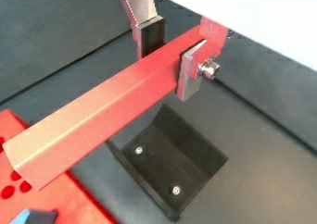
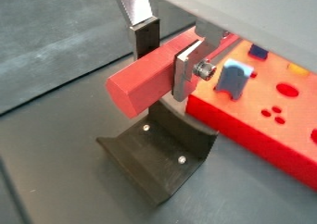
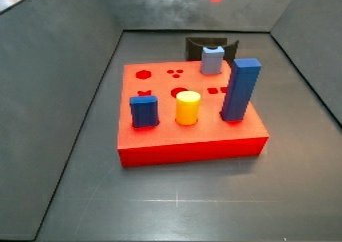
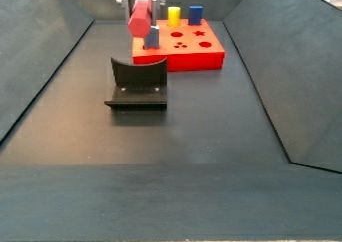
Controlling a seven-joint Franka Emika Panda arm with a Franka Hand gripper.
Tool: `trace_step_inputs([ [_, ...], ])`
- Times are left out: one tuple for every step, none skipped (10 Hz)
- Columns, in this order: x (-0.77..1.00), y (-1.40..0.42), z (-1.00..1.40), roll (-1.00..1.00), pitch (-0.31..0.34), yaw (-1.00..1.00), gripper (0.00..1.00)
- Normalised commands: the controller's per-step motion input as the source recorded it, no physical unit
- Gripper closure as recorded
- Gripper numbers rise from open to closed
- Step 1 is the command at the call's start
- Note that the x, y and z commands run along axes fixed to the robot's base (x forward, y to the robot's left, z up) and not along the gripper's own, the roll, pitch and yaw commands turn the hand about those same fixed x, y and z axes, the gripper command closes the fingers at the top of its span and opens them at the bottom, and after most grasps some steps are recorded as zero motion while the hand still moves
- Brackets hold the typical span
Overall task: Pick up the hexagon object. Move up. Place the hexagon object on the fixture. Regrasp the hexagon object. Move to above the board. Insert the hexagon object.
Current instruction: Place the hexagon object on the fixture.
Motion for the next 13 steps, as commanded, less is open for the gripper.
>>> trace_step_inputs([
  [0.24,0.09,0.01,-1.00,0.233,0.01,1.00],
  [0.19,0.07,0.01,-1.00,0.249,-0.02,1.00],
  [0.13,0.06,-0.01,-1.00,0.262,-0.05,1.00],
  [0.10,0.05,-0.01,-1.00,0.271,-0.07,1.00],
  [0.08,0.05,0.00,-0.84,0.231,-0.11,1.00],
  [0.09,0.05,-0.01,-0.67,0.194,-0.12,1.00],
  [0.10,0.05,-0.01,-0.44,0.155,-0.13,1.00],
  [0.09,0.05,-0.01,-0.34,0.142,-0.13,1.00],
  [0.08,0.04,0.00,-0.22,0.105,-0.12,1.00],
  [0.10,0.07,-1.00,-1.00,0.014,-0.14,1.00],
  [0.11,0.07,-1.00,-1.00,0.007,-0.14,1.00],
  [0.12,0.08,-1.00,-1.00,0.026,-0.13,1.00],
  [0.13,0.08,-1.00,-1.00,0.041,-0.13,1.00],
])
